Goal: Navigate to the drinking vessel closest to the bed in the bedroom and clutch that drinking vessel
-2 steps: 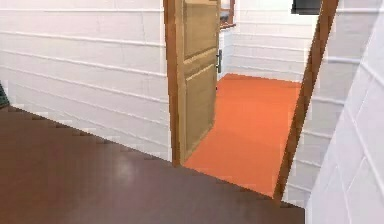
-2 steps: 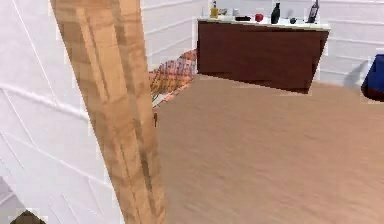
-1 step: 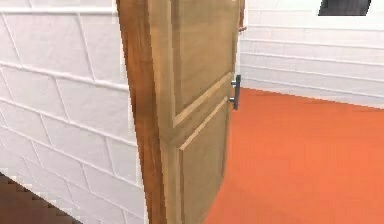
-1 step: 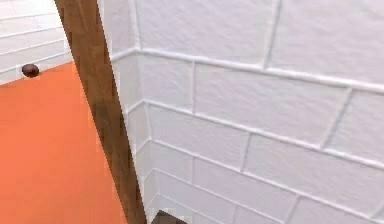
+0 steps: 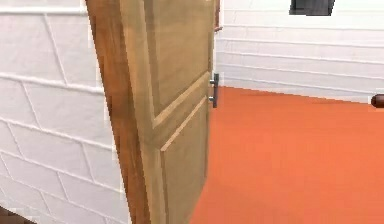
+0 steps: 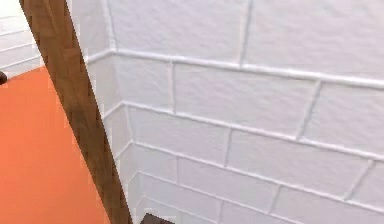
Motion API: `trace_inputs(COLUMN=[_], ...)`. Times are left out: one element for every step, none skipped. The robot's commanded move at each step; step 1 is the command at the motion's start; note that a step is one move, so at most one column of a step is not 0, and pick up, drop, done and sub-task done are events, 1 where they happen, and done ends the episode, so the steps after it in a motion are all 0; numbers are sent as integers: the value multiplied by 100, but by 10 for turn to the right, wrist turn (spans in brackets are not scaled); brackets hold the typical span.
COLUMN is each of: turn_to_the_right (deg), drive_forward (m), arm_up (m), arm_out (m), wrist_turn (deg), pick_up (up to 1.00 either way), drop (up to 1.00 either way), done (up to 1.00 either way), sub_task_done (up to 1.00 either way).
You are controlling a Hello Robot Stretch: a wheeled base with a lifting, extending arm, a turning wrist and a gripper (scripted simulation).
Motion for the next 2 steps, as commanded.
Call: trace_inputs(turn_to_the_right=[0,330], drive_forward=[20,0], arm_up=[0,0], arm_out=[0,0], wrist_turn=[0,0], pick_up=[0,0], drop=[0,0], done=[0,0], sub_task_done=[0,0])
